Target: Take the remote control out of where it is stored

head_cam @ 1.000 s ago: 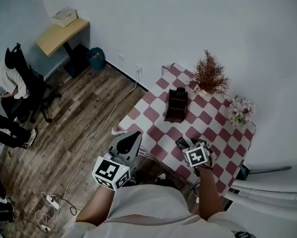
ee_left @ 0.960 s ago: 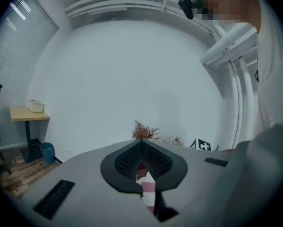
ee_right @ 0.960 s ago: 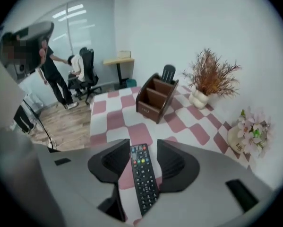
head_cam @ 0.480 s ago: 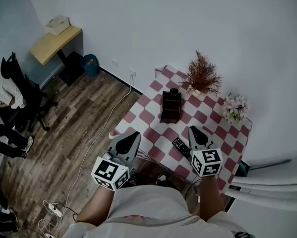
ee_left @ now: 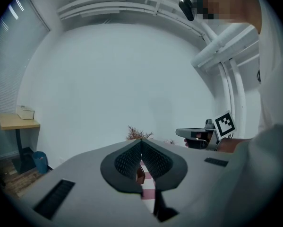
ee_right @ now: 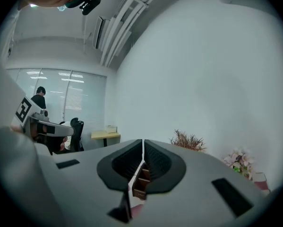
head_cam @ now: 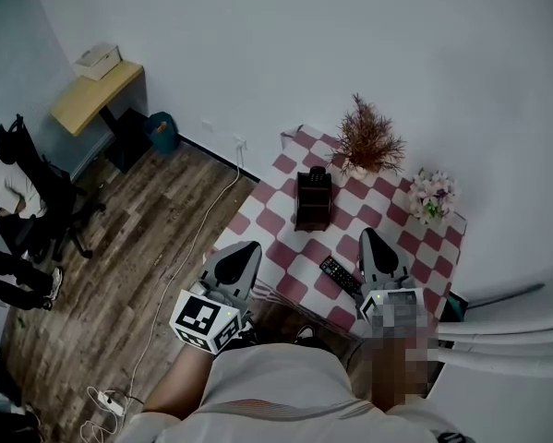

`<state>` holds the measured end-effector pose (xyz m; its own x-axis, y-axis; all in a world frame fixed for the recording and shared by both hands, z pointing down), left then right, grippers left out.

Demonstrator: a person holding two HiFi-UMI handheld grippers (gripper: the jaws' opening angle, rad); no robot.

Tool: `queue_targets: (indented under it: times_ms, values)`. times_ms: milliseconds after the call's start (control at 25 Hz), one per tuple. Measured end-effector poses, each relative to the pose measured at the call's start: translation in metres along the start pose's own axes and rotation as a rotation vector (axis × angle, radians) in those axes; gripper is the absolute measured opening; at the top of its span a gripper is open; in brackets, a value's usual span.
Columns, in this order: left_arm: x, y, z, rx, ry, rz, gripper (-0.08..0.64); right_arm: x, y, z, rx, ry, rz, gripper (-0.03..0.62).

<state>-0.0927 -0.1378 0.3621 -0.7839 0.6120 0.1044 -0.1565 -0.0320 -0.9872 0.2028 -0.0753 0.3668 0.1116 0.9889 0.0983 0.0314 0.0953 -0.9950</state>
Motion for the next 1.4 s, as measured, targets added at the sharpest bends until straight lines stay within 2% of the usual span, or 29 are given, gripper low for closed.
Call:
queue_targets:
  times_ms: [320, 640, 960, 1080, 1400]
  values:
    - [-0.003, 0.001, 0.003, -0.006, -0.013, -0.005, 0.009, -0.005, -0.006, 0.003, -0.016, -0.022, 0.06, 0.025]
    - [0.0, 0.0, 0.01, 0.003, -0.006, -0.009, 0.009, -0.016, -0.01, 0.008, 0.006, -0.026, 0.089, 0.026]
    - [0.005, -0.004, 0.024, 0.019, 0.016, 0.001, 0.009, -0.06, -0.03, 0.003, 0.035, -0.105, 0.146, 0.031]
    - [0.008, -0.007, 0.034, 0.026, 0.026, 0.01, 0.009, -0.083, -0.042, 0.003, 0.037, -0.108, 0.173, 0.089]
    - [0.014, -0.016, 0.07, 0.049, 0.068, 0.038, 0.009, -0.152, -0.089, -0.006, 0.022, -0.164, 0.27, 0.166]
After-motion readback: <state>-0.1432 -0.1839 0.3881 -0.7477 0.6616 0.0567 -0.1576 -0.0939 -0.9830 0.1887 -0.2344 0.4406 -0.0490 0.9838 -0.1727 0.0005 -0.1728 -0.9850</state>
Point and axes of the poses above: the fingertips, and each gripper's own axes: x backward along the fingers, z to its left, y out of its top, the point moved 10 cm from there along x, backward along the fingers, and after that the axes turned 11 degrees about -z, right-handed, at the moved point
